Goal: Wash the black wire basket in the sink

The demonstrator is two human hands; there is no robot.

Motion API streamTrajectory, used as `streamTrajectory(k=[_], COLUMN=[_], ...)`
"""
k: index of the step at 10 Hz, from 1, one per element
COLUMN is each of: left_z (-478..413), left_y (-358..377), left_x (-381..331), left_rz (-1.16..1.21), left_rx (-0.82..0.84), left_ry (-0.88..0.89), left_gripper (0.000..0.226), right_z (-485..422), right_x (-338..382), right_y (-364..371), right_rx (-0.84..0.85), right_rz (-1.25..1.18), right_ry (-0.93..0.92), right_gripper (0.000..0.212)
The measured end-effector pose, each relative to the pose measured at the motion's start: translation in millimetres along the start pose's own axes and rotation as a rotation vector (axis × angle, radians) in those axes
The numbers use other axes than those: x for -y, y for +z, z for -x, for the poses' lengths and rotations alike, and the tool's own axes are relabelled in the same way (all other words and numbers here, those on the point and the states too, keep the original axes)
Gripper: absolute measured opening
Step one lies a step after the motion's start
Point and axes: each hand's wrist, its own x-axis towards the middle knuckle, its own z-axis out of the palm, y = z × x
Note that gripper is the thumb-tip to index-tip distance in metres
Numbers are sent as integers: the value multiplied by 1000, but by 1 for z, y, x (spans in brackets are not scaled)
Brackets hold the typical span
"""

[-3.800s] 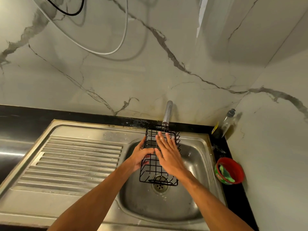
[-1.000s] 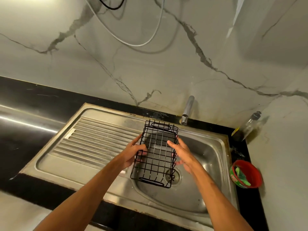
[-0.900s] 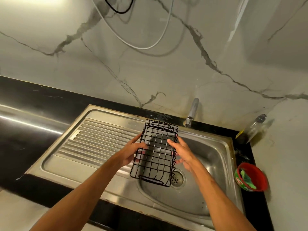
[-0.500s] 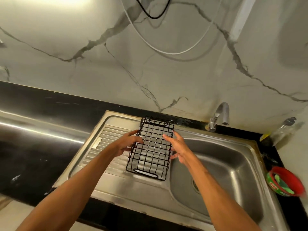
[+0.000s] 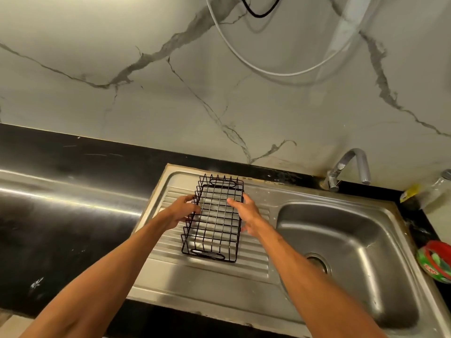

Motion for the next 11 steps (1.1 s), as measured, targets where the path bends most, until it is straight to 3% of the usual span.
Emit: streamTrajectory(k=[2,7,9,11], left_z=[-12,0,21,62], left_y=[-8,-3,7,53], left_x=[9,4,-11,-36], left_rz=[-5,-113,-224,-512], left_rx=[-7,-13,-131,-311], left_ry=[-7,18,107,367], left_gripper=[71,73,73,63], right_z=[-8,-8,12,50], right_x=[-6,-9,-13,-12], right_y=[10,8,-9,-62], right_rx=[-29,-13,-38,-103], right_rz=[38,96,130,254], right_ry=[17,24,-70,-249], right_gripper=[80,81,66,47])
